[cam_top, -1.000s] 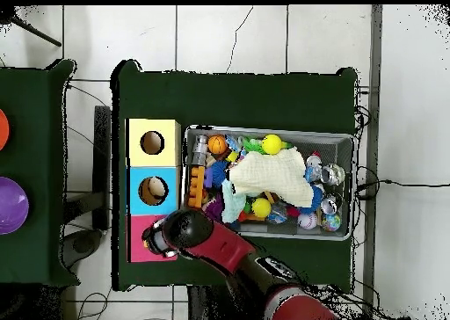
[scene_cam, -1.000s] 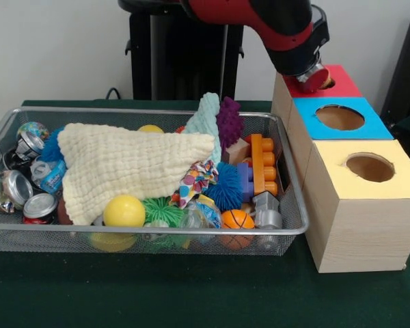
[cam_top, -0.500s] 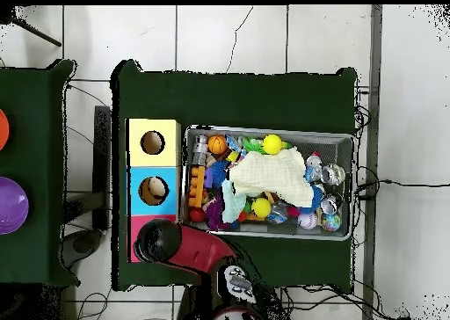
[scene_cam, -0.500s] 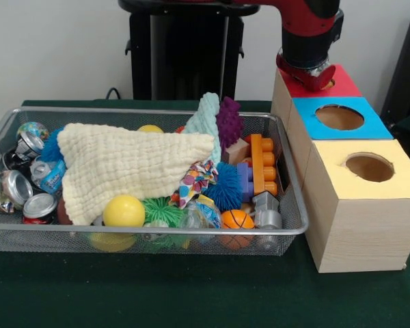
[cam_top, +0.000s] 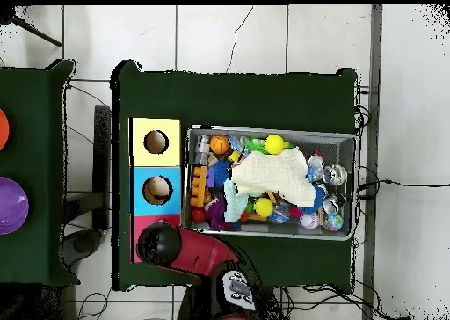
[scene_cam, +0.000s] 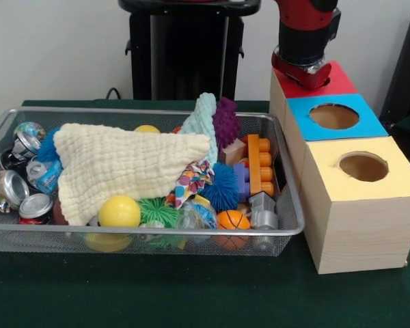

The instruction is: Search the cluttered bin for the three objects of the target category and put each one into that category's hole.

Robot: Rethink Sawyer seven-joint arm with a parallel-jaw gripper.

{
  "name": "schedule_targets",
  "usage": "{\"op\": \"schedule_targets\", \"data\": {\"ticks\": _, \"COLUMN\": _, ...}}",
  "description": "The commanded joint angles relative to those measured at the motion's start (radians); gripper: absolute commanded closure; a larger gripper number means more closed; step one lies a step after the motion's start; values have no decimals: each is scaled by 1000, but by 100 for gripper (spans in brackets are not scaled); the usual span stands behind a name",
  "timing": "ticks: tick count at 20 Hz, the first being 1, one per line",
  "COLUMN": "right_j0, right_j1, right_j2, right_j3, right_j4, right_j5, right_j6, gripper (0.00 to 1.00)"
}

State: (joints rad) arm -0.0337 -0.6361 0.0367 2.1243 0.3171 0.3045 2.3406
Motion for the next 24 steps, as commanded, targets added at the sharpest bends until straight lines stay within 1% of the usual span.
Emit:
{"op": "schedule_targets", "data": {"ticks": 1, "right_j0": -104, "right_j1": -46, "right_j2": -146, "right_j3": -16, "right_j4": -62, "right_j5": 44, "right_j6": 59, "gripper": 100}}
{"op": "schedule_targets", "data": {"ticks": 3, "right_j0": -114, "right_j1": -87, "right_j2": -142, "right_j3": -12, "right_j4": -84, "right_j5": 114, "right_j6": 27, "gripper": 100}}
{"op": "schedule_targets", "data": {"ticks": 4, "right_j0": -124, "right_j1": -107, "right_j2": -129, "right_j3": 1, "right_j4": -90, "right_j5": 129, "right_j6": 16, "gripper": 100}}
{"op": "schedule_targets", "data": {"ticks": 5, "right_j0": -113, "right_j1": -130, "right_j2": -135, "right_j3": 5, "right_j4": -96, "right_j5": 164, "right_j6": 20, "gripper": 100}}
{"op": "schedule_targets", "data": {"ticks": 6, "right_j0": -100, "right_j1": -141, "right_j2": -147, "right_j3": 5, "right_j4": -101, "right_j5": 175, "right_j6": 31, "gripper": 100}}
{"op": "schedule_targets", "data": {"ticks": 7, "right_j0": -68, "right_j1": -154, "right_j2": -175, "right_j3": 3, "right_j4": -112, "right_j5": 155, "right_j6": 51, "gripper": 100}}
{"op": "schedule_targets", "data": {"ticks": 8, "right_j0": -52, "right_j1": -158, "right_j2": -191, "right_j3": 0, "right_j4": -118, "right_j5": 155, "right_j6": 65, "gripper": 100}}
{"op": "schedule_targets", "data": {"ticks": 10, "right_j0": -54, "right_j1": -168, "right_j2": -173, "right_j3": 32, "right_j4": -103, "right_j5": 97, "right_j6": 96, "gripper": 100}}
{"op": "schedule_targets", "data": {"ticks": 11, "right_j0": -51, "right_j1": -164, "right_j2": -164, "right_j3": 50, "right_j4": -94, "right_j5": 33, "right_j6": 119, "gripper": 100}}
{"op": "schedule_targets", "data": {"ticks": 12, "right_j0": -54, "right_j1": -169, "right_j2": -153, "right_j3": 66, "right_j4": -91, "right_j5": 25, "right_j6": 122, "gripper": 100}}
{"op": "schedule_targets", "data": {"ticks": 13, "right_j0": -64, "right_j1": -168, "right_j2": -130, "right_j3": 91, "right_j4": -93, "right_j5": -18, "right_j6": 120, "gripper": 100}}
{"op": "schedule_targets", "data": {"ticks": 14, "right_j0": -70, "right_j1": -170, "right_j2": -110, "right_j3": 112, "right_j4": -91, "right_j5": -39, "right_j6": 120, "gripper": 100}}
{"op": "schedule_targets", "data": {"ticks": 15, "right_j0": -94, "right_j1": -175, "right_j2": -60, "right_j3": 154, "right_j4": -81, "right_j5": -88, "right_j6": 124, "gripper": 100}}
{"op": "schedule_targets", "data": {"ticks": 16, "right_j0": -100, "right_j1": -179, "right_j2": -34, "right_j3": 179, "right_j4": -78, "right_j5": -113, "right_j6": 130, "gripper": 100}}
{"op": "schedule_targets", "data": {"ticks": 17, "right_j0": -85, "right_j1": -198, "right_j2": -35, "right_j3": 203, "right_j4": -68, "right_j5": -99, "right_j6": 143, "gripper": 100}}
{"op": "schedule_targets", "data": {"ticks": 18, "right_j0": -89, "right_j1": -205, "right_j2": -25, "right_j3": 216, "right_j4": -60, "right_j5": -91, "right_j6": 143, "gripper": 100}}
{"op": "schedule_targets", "data": {"ticks": 20, "right_j0": -102, "right_j1": -248, "right_j2": 11, "right_j3": 268, "right_j4": -22, "right_j5": -28, "right_j6": 140, "gripper": 100}}
{"op": "schedule_targets", "data": {"ticks": 21, "right_j0": -92, "right_j1": -282, "right_j2": 7, "right_j3": 284, "right_j4": -5, "right_j5": 28, "right_j6": 147, "gripper": 100}}
{"op": "schedule_targets", "data": {"ticks": 22, "right_j0": -95, "right_j1": -305, "right_j2": 21, "right_j3": 303, "right_j4": 12, "right_j5": 65, "right_j6": 149, "gripper": 100}}
{"op": "schedule_targets", "data": {"ticks": 23, "right_j0": -92, "right_j1": -331, "right_j2": 14, "right_j3": 304, "right_j4": 13, "right_j5": 127, "right_j6": 145, "gripper": 100}}
{"op": "schedule_targets", "data": {"ticks": 24, "right_j0": -79, "right_j1": -338, "right_j2": -11, "right_j3": 295, "right_j4": -2, "right_j5": 158, "right_j6": 148, "gripper": 100}}
